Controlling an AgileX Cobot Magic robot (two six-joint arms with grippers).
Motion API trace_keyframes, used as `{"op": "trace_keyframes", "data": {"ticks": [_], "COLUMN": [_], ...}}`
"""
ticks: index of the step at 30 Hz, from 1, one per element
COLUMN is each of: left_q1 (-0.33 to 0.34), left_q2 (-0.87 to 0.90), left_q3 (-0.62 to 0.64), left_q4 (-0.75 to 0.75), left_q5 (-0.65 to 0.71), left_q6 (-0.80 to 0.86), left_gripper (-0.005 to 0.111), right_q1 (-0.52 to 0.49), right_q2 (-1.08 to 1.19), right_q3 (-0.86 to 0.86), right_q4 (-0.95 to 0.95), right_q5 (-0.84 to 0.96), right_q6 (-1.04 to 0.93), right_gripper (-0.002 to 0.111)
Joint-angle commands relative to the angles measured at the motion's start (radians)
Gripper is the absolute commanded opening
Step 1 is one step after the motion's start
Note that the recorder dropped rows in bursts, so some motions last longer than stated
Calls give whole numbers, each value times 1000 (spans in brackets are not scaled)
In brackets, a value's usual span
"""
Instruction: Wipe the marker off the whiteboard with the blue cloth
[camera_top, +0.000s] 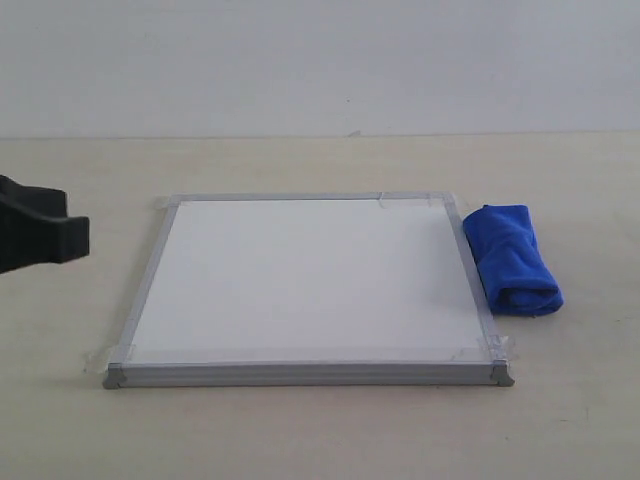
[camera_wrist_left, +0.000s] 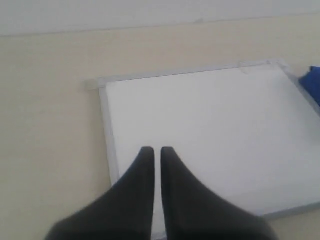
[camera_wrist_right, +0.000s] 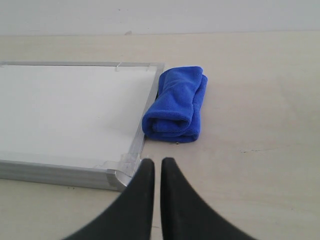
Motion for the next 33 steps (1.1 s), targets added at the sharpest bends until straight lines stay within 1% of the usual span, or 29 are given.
{"op": "trace_keyframes", "data": {"ticks": [1, 2, 3, 5, 8, 13, 17, 23, 25, 29, 33], "left_q1": [150, 196, 225, 292, 383, 505, 588, 687, 697, 697, 719], "left_q2": [-73, -107, -131, -201, -306, -489, -614, -793, -838, -905, -912], "left_q3": [48, 74, 94, 143, 215, 317, 391, 478, 503, 528, 528], "left_q4": [15, 15, 15, 22, 22, 22, -2, -69, -69, -77, -84], "left_q5": [-184, -268, -351, -490, -614, -737, -795, -800, -800, -800, -800], "left_q6": [4, 49, 77, 96, 30, -82, -103, -118, -118, -118, -118], "left_gripper": [4, 4, 4, 4, 4, 4, 4, 4, 4, 4, 4], "right_q1": [2, 2, 2, 2, 2, 2, 2, 2, 2, 2, 2], "right_q2": [-1, -1, -1, -1, -1, -1, -1, -1, -1, -1, -1], "right_q3": [-1, -1, -1, -1, -1, -1, -1, -1, -1, -1, -1], "right_q4": [-4, -4, -4, -4, -4, -4, -4, -4, -4, -4, -4], "right_q5": [-11, -11, -11, -11, -11, -11, -13, -9, -9, -9, -9], "right_q6": [1, 1, 1, 1, 1, 1, 1, 1, 1, 1, 1], "right_gripper": [1, 1, 1, 1, 1, 1, 1, 1, 1, 1, 1]}}
